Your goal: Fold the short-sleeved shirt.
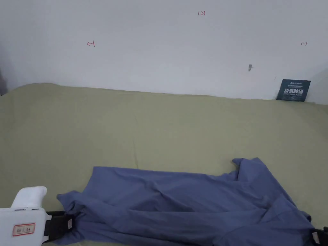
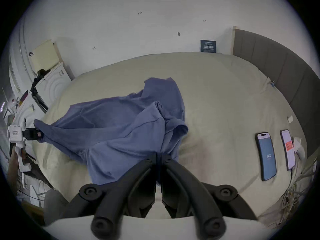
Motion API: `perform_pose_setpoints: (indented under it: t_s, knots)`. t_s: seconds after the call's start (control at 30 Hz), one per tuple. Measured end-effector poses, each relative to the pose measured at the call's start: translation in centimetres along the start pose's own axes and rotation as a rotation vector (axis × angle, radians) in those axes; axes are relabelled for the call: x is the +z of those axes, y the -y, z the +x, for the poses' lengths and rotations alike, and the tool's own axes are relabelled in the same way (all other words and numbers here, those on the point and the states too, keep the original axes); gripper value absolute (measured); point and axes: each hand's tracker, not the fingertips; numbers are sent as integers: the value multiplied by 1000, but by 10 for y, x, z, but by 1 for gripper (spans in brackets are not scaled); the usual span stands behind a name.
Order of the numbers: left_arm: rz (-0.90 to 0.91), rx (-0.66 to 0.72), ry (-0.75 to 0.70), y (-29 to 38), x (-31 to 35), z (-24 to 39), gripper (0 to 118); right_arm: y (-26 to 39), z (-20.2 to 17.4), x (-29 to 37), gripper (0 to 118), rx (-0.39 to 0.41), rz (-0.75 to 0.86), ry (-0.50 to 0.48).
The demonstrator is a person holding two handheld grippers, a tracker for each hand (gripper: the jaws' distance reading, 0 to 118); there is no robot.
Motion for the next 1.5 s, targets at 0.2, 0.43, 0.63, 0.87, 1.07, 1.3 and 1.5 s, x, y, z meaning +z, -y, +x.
perform_pose_setpoints:
  t_s: [0.2, 0.43, 0.63, 0.87, 1.07, 1.3, 1.5]
  knots:
    - [-56, 33, 5, 29, 41, 4, 7, 29, 2, 34, 4, -7, -72, -8]
    - [-215, 101, -22, 102, 44, 2, 6, 93, 15, 43, 4, -98, -181, 14]
    - [-265, 121, -63, 139, 19, 4, 6, 127, 15, 15, 4, -57, -224, 105]
    - [-67, 118, -105, 102, 81, 13, 99, 80, 5, 71, 81, -38, -81, 32]
    - [84, 46, -95, 74, 101, 29, 89, 50, -26, 104, 73, 3, 86, -32]
    - [33, -55, -95, 45, 51, 51, 0, 45, -43, 66, 0, 47, 47, -21]
    - [2, -26, -165, -27, -30, 36, 54, 35, -43, 50, 0, 55, 41, -11]
